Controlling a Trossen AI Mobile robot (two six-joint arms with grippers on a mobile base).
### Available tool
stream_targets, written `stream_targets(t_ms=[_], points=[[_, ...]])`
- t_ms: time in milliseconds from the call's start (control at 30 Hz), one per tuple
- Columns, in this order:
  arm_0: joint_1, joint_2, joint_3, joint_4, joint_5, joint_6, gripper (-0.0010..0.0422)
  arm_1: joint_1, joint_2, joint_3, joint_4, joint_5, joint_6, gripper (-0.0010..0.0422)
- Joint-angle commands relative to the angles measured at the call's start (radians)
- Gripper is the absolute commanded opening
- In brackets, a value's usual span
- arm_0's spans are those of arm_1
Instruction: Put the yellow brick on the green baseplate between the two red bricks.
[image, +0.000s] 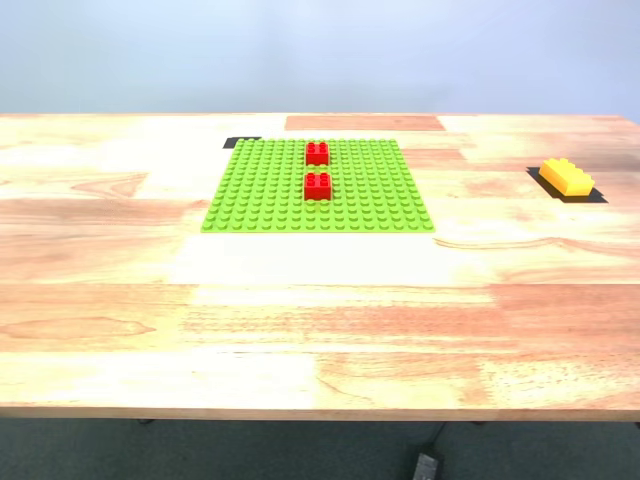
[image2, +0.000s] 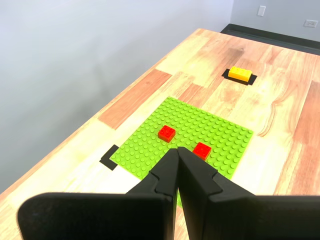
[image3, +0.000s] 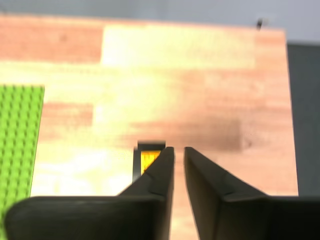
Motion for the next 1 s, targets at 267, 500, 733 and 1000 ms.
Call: stream_targets(t_ms=[267,500,733,1000], points=[[0.000,-0.002,0.000,-0.002,0.000,-0.002,0.0000,0.039,0.107,0.036,-0.059,0.006,-0.018,0.0338],[0.000,-0.004,0.000,-0.005,0.000,-0.002,0.0000,0.031,0.179,-0.035,-0.039,0.005,-0.022,0.0383],[0.000,-0.006,-0.001,-0.006,-0.001,-0.003,0.0000,0.029,0.186,-0.185,0.077,0.000,-0.018,0.0351],[0.000,-0.006,0.000,-0.005,0.000,-0.003,0.0000,0.026,0.197,-0.318,0.178,-0.003,-0.039,0.0351]])
